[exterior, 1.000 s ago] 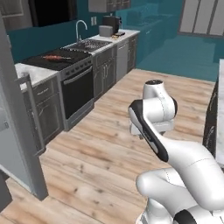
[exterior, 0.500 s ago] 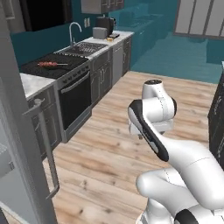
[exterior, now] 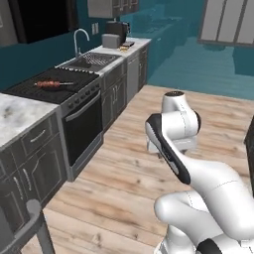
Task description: Place the cold items (avocado and eggplant) from the fridge in one tupperware on the dining counter. Place the warm items (kebab skewer and hot dog) in the stove area in another tupperware.
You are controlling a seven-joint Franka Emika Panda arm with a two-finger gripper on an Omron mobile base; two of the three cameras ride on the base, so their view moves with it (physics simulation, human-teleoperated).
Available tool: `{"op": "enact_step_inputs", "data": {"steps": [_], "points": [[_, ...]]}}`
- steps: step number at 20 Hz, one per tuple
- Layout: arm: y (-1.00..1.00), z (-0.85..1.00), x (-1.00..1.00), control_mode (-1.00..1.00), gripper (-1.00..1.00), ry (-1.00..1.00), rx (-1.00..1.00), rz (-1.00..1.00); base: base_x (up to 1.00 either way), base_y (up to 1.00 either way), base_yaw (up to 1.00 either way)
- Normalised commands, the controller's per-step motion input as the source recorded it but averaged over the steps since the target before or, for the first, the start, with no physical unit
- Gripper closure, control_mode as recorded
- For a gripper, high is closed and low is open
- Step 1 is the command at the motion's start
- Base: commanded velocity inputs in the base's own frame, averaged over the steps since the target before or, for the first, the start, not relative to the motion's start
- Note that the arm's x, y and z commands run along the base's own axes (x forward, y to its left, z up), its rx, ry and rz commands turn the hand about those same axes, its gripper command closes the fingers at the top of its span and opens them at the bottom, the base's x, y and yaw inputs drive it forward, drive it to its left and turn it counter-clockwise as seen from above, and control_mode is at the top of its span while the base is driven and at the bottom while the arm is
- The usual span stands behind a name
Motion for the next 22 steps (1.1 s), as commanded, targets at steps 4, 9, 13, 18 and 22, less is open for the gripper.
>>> {"op": "enact_step_inputs", "data": {"steps": [4,9,13,18,22], "points": [[0.0,0.0,0.0,1.0,-1.0,0.0,0.0,0.0,0.9,0.0,0.0],[0.0,0.0,0.0,1.0,-1.0,0.0,0.0,0.0,0.97,0.0,0.0],[0.0,0.0,0.0,1.0,-1.0,0.0,0.0,0.0,1.0,0.0,0.0],[0.0,0.0,0.0,1.0,-1.0,0.0,0.0,0.0,1.0,0.0,0.02],[0.0,0.0,0.0,1.0,-1.0,0.0,0.0,0.0,1.0,-0.03,0.23]]}}
